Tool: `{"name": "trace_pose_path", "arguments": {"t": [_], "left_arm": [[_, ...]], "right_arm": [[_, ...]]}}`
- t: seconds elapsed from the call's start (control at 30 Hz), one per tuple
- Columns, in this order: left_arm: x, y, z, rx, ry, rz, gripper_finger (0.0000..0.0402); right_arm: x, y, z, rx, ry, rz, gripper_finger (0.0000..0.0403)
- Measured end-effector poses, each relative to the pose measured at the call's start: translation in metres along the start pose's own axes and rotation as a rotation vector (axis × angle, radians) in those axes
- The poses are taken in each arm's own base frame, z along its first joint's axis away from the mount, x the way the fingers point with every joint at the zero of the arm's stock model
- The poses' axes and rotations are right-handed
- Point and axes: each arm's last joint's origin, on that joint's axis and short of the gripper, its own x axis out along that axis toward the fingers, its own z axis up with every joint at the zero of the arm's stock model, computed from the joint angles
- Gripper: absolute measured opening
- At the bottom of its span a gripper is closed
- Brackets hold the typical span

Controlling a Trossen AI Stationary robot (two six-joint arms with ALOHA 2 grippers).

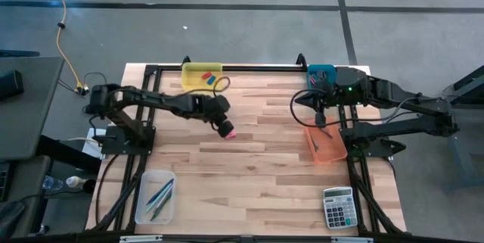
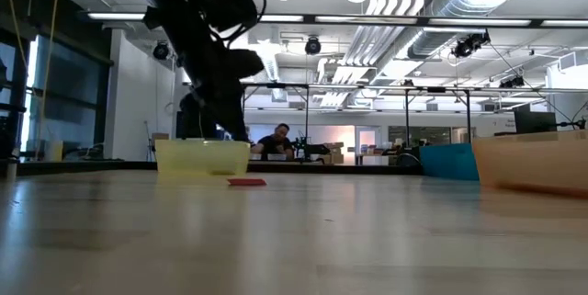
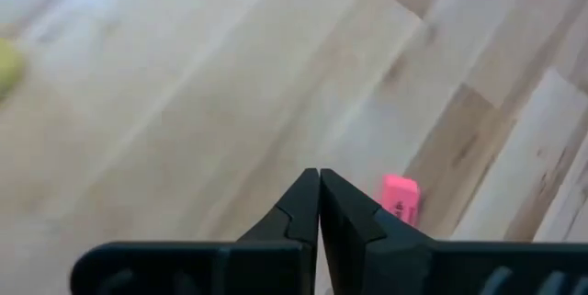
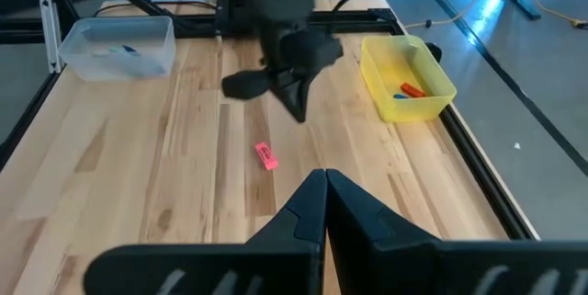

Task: Sort crayons/erasers/pens/pencils in bins
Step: Put the pink eraser into the yellow bin

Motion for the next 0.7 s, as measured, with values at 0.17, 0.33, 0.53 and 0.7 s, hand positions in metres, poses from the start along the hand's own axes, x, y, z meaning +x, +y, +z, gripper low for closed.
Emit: {"name": "trace_pose_path", "arguments": {"t": [0.17, 0.33, 0.53, 0.7], "left_arm": [[-0.011, 0.008, 0.004, 0.028, 0.022, -0.068, 0.0001], [-0.004, -0.011, -0.013, 0.175, 0.136, -0.212, 0.0028], [0.017, -0.018, -0.035, 0.152, 0.184, -0.25, 0.0093], [0.02, -0.02, -0.03, 0.148, 0.101, -0.222, 0.0134]], "right_arm": [[0.0, 0.0, 0.0, -0.002, 0.0, 0.0, 0.0], [0.0, 0.0, -0.001, -0.002, 0.01, 0.001, 0.0], [0.0, 0.0, -0.001, 0.008, 0.014, 0.001, 0.0], [0.0, 0.0, -0.001, 0.036, 0.014, 0.001, 0.0]]}}
